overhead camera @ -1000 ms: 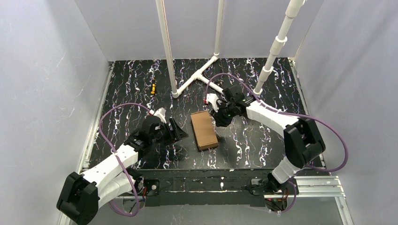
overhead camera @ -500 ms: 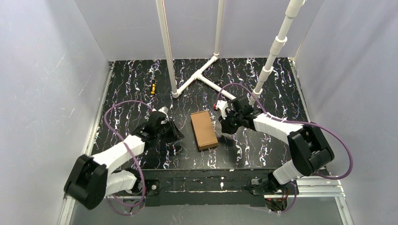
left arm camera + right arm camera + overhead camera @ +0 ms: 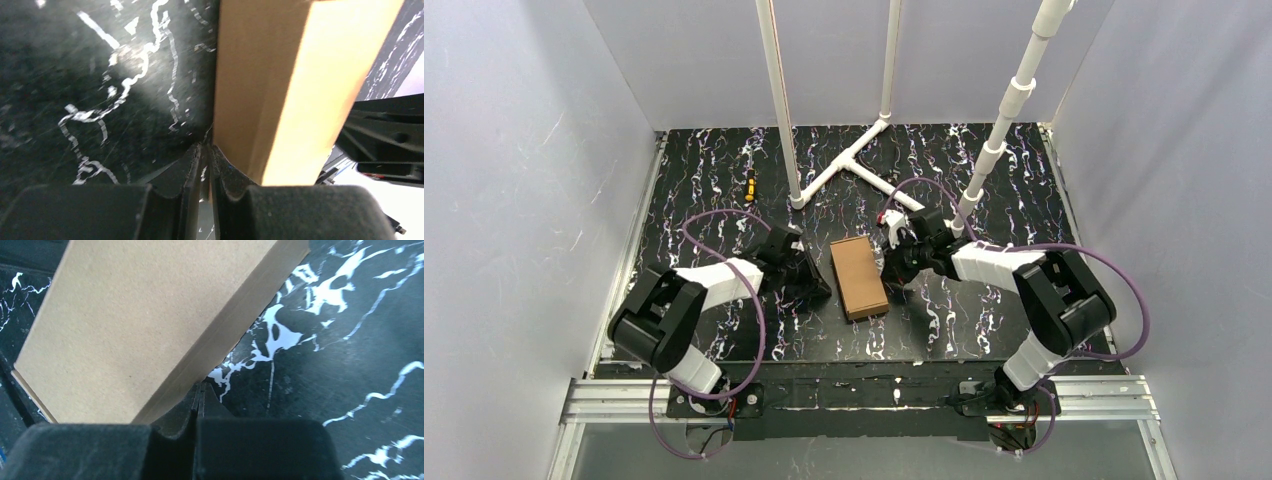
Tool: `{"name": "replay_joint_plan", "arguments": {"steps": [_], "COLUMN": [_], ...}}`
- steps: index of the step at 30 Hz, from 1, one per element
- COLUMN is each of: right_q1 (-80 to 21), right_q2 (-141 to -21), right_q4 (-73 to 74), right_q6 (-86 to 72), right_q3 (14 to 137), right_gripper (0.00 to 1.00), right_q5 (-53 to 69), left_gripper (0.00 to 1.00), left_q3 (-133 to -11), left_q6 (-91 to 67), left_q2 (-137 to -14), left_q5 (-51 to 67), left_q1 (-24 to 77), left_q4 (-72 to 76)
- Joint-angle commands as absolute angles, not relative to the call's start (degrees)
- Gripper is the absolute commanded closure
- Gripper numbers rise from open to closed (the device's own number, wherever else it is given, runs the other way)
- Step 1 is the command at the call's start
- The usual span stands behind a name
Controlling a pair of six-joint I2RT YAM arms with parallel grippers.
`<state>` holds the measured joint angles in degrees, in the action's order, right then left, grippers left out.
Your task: Fold the paper box
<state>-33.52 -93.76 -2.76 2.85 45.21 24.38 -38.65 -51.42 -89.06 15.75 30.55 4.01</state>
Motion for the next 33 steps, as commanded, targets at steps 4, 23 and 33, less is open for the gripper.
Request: {"name": "replay_joint_plan", "arguments": {"steps": [4,23,33], "right_q1": [-35.07,-26.66,-16.73], "right_q2": [-96.72,-76.42,-63.84], "right_q4": [-4.30,34.48,52.38], "right_q6": [0.35,43.37,45.15], "right_q3": [48.07,60.01,76.93], "right_gripper": [0.98,0.56,0.02], "right_q5": [29.19,26.97,34.90], "left_gripper": [0.89,0.45,0.02], "left_q3": [-43.50,-43.11,-55.40], "left_q6": [-50.86,-35.55,-31.73], "left_q2": [-92.28,-56.08,-34.68], "left_q5": [18.01,5.02,6.84], "left_q1": [31.58,26.76,25.43], "left_q4": [4.57,-21.79,-34.25]}}
